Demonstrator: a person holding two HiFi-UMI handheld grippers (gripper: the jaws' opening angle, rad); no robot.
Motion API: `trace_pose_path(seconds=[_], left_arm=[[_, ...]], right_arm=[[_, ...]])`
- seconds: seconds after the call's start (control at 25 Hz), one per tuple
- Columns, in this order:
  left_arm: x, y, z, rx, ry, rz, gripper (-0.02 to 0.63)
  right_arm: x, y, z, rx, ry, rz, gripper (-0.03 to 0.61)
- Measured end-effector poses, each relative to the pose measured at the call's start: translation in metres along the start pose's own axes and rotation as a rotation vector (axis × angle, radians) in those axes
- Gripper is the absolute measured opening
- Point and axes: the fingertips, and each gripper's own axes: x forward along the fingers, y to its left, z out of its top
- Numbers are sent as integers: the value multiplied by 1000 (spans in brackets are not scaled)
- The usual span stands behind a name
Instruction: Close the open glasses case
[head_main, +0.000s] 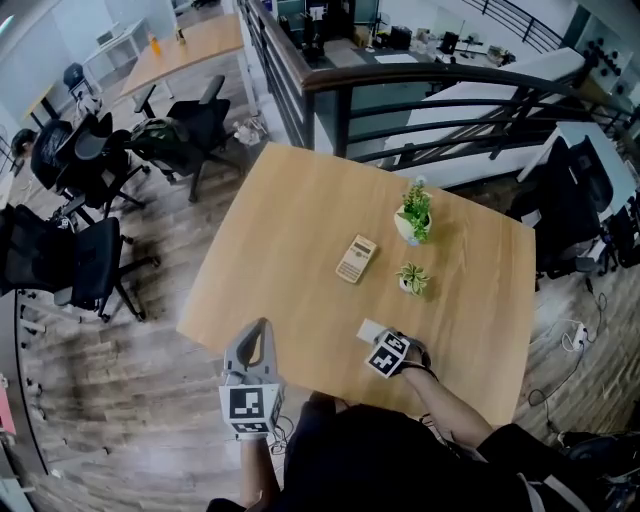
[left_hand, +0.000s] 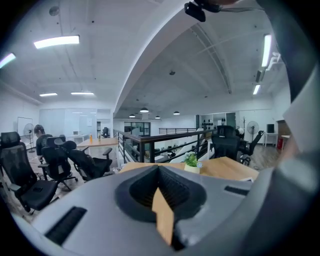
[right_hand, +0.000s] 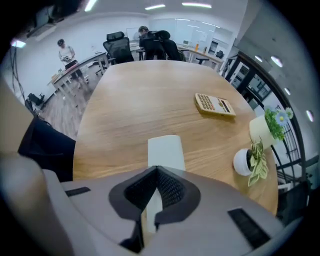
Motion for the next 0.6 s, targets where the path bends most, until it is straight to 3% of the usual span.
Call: trace_pose_path(seconds=[0.12, 0.28, 0.44, 0.6], left_arm=[[12, -17, 11, 23, -15, -52, -6], [25, -32, 23, 18, -41, -85, -6], [36, -50, 32, 22, -56, -143, -6], [47, -64, 42, 37, -79, -167, -6]], right_arm=[[-8, -4, 2, 45, -91, 27, 14], [-53, -20, 9, 306, -325, 59, 12], [-126, -46, 12, 443, -599, 9, 12], [-218, -73, 10, 498, -900, -114, 12]])
